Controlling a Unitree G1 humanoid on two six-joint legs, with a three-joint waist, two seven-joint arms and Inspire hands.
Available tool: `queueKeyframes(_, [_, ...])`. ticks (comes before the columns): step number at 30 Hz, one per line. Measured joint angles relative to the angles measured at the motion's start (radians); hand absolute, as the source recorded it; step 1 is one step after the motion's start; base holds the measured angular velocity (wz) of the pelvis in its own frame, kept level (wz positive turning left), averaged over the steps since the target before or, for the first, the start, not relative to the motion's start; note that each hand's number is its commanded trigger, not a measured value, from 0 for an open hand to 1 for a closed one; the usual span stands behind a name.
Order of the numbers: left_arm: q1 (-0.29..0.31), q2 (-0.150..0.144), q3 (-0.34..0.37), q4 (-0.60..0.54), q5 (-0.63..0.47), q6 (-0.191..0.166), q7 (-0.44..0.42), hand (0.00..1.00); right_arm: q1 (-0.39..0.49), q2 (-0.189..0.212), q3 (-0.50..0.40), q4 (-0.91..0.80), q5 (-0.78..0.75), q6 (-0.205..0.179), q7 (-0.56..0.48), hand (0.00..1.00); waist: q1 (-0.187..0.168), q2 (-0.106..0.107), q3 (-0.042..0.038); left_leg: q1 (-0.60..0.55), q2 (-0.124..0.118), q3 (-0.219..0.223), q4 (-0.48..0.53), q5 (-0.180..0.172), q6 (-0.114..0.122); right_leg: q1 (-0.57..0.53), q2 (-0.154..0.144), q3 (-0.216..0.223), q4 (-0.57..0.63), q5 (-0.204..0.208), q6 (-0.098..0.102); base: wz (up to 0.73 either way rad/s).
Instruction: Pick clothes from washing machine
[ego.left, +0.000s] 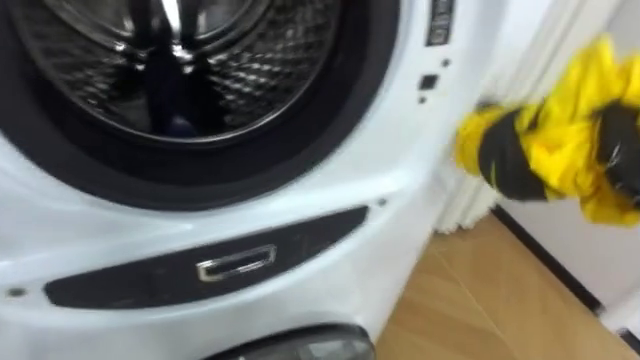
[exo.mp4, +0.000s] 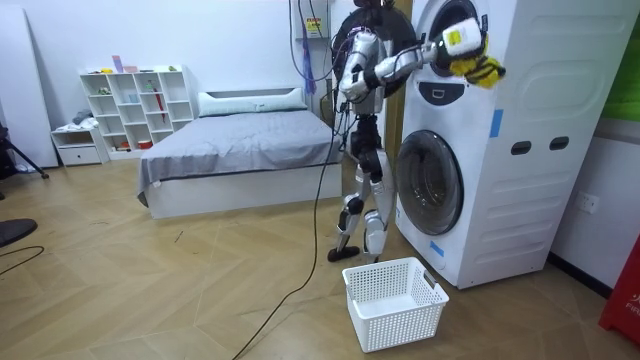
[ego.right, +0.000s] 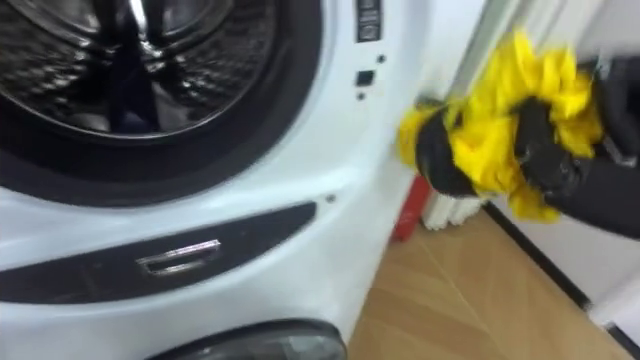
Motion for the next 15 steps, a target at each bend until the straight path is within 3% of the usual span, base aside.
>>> queueKeyframes(3, [-0.05, 0.003, -0.06, -0.002, -0.003, 0.003, -0.006, 0.0, 0.003, 0.006, 0.067, 0.102, -0.02, 0.006, -0.001, 1.0, 0.002, 0.004, 0.0013, 0.003, 0.0, 0.049, 0.003, -0.002, -0.004, -0.013, 0.018, 0.046, -0.004, 0.014, -0.001, -0.46])
queueKeyframes(4, [-0.063, 0.002, -0.07, 0.007, -0.019, 0.029, -0.001, 0.0, 0.004, 0.021, 0.098, 0.15, -0.021, 0.01, 0.0, 1.0, 0.001, 0.003, 0.0014, 0.002, 0.001, 0.063, 0.005, -0.003, -0.005, -0.019, 0.022, 0.054, -0.005, 0.017, -0.003, -0.4])
queueKeyframes(5, [-0.068, 0.002, -0.075, 0.006, -0.027, 0.032, -0.002, 0.0, 0.005, 0.03, 0.11, 0.167, -0.021, 0.016, 0.0, 1.0, 0.001, 0.004, 0.0018, 0.001, 0.001, 0.07, 0.005, -0.003, -0.005, -0.022, 0.024, 0.058, -0.005, 0.018, -0.003, -0.32])
queueKeyframes(8, [-0.067, 0.004, -0.126, 0.006, -0.034, 0.041, -0.01, 0.0, 0.018, 0.038, 0.155, 0.249, -0.016, 0.025, -0.003, 1.0, 0.0, 0.032, 0.007, -0.011, 0.0, 0.085, 0.007, -0.009, -0.005, -0.038, 0.029, 0.073, -0.008, 0.023, 0.001, -0.18])
queueKeyframes(11, [-0.072, 0.007, -0.162, 0.006, -0.037, 0.054, -0.023, 0.0, 0.019, 0.084, 0.214, 0.368, -0.02, 0.025, 0.0, 1.0, 0.001, 0.052, 0.0002, -0.025, 0.0, 0.099, 0.008, -0.011, -0.005, -0.056, 0.033, 0.086, -0.008, 0.028, 0.002, -0.12])
queueKeyframes(13, [-0.076, 0.008, -0.202, 0.007, -0.052, 0.067, -0.023, 0.0, 0.015, 0.125, 0.255, 0.475, -0.046, 0.017, -0.007, 1.0, -0.002, 0.067, -0.0004, -0.036, 0.0, 0.099, 0.017, -0.011, -0.005, -0.065, 0.032, 0.089, -0.008, 0.028, 0.002, -0.04])
queueKeyframes(15, [-0.078, 0.009, -0.23, 0.011, -0.072, 0.068, -0.023, 0.0, 0.005, 0.142, 0.295, 0.592, -0.059, 0.009, -0.028, 1.0, -0.001, 0.079, -0.0018, -0.048, 0.0, 0.105, 0.024, -0.012, -0.005, -0.076, 0.03, 0.092, -0.005, 0.028, 0.002, -0.02])
